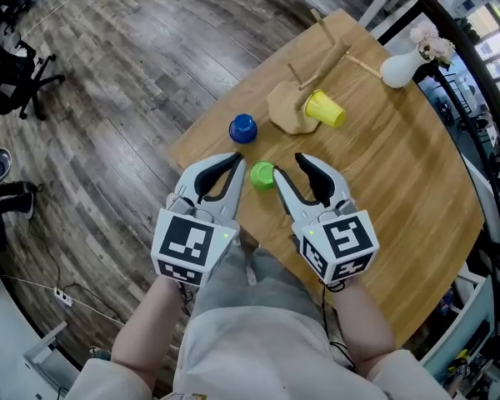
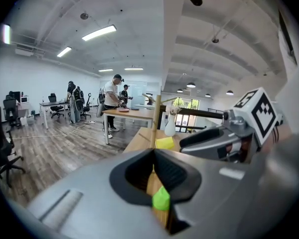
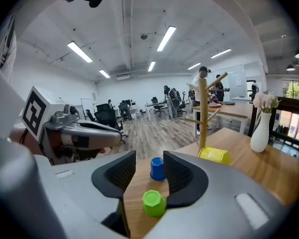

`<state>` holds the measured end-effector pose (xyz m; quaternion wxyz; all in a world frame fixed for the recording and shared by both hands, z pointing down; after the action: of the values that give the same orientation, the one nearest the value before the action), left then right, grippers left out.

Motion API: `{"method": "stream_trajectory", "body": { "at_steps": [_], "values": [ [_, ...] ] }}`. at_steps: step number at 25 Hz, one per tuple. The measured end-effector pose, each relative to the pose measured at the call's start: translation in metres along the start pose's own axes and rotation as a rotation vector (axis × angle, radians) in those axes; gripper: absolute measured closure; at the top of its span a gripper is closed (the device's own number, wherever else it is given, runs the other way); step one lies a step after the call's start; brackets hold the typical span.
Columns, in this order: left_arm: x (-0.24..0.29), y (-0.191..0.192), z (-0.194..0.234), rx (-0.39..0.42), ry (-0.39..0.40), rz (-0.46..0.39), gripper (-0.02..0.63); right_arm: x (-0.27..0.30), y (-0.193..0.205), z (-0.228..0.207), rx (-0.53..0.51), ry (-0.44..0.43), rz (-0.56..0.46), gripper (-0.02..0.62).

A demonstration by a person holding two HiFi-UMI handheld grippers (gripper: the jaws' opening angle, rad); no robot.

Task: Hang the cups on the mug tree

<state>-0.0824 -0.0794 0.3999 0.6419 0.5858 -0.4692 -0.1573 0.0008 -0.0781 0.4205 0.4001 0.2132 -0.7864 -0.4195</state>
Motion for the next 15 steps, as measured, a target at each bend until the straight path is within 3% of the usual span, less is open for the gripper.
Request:
{"method": "stream_trajectory", "body": {
  "at_steps": [7, 15],
  "values": [
    [0.016, 0.037, 0.01, -0.008, 0.012, 0.055, 0.604, 0.036, 0.047, -0.016, 0.02, 0.016, 0.103, 0.378],
    [0.038, 0.076, 0.002, -0.028, 0.058, 0.101, 0.604, 0.059, 0.091, -0.027, 0.004, 0.031, 0.181, 0.368]
  ]
}}
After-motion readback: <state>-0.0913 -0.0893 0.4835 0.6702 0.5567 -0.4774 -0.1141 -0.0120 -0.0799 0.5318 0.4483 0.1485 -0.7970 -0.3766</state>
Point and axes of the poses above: the fingertips, and each gripper's own axes: x forward along the fingers, z to its left, y out of its underside, the point moved 1 cm from there along -x, backward along the fingers, and after that the axes turned 12 degrees about x, right-handed, at the moved point
